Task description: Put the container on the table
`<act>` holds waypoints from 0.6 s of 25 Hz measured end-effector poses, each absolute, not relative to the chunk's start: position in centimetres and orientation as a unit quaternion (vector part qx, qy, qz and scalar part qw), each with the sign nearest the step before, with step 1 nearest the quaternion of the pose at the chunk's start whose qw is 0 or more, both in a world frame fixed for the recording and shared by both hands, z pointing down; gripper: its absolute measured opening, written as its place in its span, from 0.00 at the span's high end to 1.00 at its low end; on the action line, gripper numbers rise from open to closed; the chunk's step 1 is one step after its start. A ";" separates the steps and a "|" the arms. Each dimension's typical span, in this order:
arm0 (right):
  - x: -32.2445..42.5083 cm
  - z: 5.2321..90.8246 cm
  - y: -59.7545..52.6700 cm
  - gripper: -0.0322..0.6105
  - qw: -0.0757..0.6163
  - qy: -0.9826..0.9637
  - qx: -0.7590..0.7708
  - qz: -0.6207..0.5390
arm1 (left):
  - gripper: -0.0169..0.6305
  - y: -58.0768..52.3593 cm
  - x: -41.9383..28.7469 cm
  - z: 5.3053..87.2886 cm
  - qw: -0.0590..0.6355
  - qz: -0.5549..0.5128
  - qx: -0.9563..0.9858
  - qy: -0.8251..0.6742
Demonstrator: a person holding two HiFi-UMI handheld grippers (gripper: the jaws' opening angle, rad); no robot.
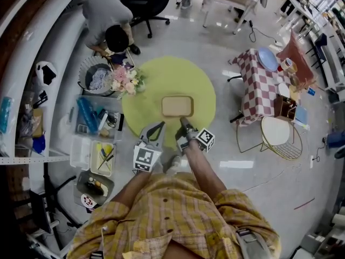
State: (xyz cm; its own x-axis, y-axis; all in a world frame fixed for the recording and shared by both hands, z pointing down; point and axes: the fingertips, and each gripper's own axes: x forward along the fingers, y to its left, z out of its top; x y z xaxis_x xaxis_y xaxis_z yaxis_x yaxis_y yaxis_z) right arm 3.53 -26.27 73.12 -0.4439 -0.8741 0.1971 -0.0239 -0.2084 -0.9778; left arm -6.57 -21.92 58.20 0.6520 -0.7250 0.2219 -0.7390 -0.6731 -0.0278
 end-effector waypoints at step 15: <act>4.1 75.4 -28.9 0.93 0.326 0.536 -0.423 -0.654 | 0.96 -24.3 -5.8 58.9 0.039 0.102 0.916 -0.387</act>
State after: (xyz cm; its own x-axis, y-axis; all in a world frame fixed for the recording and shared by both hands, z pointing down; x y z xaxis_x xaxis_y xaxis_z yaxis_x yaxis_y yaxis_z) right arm 4.10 -28.94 75.41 -0.4303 -0.8793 0.2041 -0.0269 -0.2135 -0.9766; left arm -5.79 -24.26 58.90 0.6803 -0.7000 0.2171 -0.7158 -0.6982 -0.0082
